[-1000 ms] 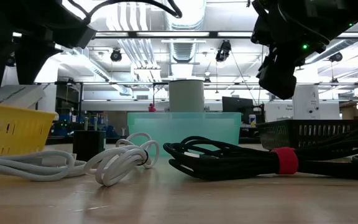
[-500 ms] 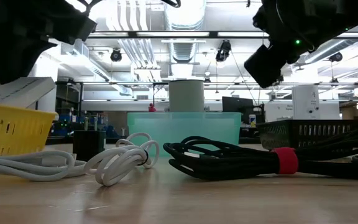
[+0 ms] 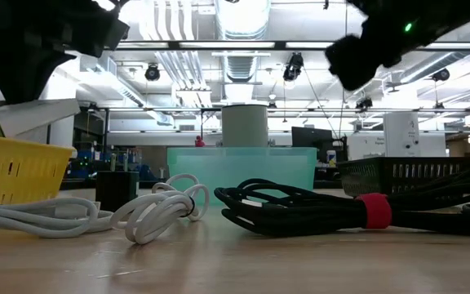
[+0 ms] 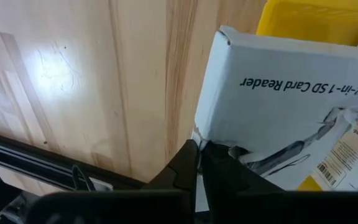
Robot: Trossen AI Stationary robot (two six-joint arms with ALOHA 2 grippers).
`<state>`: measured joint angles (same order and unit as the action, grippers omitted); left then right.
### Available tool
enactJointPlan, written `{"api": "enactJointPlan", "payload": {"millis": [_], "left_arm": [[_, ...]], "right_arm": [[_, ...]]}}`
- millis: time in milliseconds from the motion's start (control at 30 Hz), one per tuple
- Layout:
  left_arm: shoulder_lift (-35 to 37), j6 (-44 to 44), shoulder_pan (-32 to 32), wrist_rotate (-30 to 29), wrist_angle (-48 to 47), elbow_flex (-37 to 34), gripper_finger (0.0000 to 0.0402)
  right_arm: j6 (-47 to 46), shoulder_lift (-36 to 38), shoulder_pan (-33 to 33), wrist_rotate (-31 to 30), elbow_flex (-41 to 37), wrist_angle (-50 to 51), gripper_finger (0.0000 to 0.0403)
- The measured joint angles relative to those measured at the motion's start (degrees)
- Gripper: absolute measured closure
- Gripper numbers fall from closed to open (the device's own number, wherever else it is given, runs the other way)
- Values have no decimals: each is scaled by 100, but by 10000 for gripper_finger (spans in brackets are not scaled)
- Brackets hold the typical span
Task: Pick and place items into bin
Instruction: Put the card reader box into the yellow bin
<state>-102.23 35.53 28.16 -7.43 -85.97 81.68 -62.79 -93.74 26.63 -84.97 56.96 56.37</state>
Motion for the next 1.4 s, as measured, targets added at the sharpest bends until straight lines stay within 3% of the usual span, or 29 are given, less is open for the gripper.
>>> {"api": "enactJointPlan", "payload": {"millis": [167,467,700,867,1033,1167,1300,1400], "left_arm": [[115,60,4,-113,-15,-1,401],[131,981,191,-362,-383,17,401],[124,1223,467,-382,-404,17,401],[124,1324,467,-396,-406,17,401],[124,1314,472,-397,-407,17,402],[124,1320,485,-397,-406,17,402],[124,1317,487,-397,-404,19,402],[124,1317,496,-398,-404,21,402]], "right_arm": [[127,1,339,-57,146,-1,335],[17,0,385,-57,141,-14,335],[-580,-1,494,-353,145,-164,335],[-794,-1,774,-86,152,-295,335],[-122,27,984,1062,461,-335,335],[1333,27,939,2475,709,-745,336],[3926,29,824,4602,759,-2115,336],[5953,29,764,6719,467,-4101,336]]}}
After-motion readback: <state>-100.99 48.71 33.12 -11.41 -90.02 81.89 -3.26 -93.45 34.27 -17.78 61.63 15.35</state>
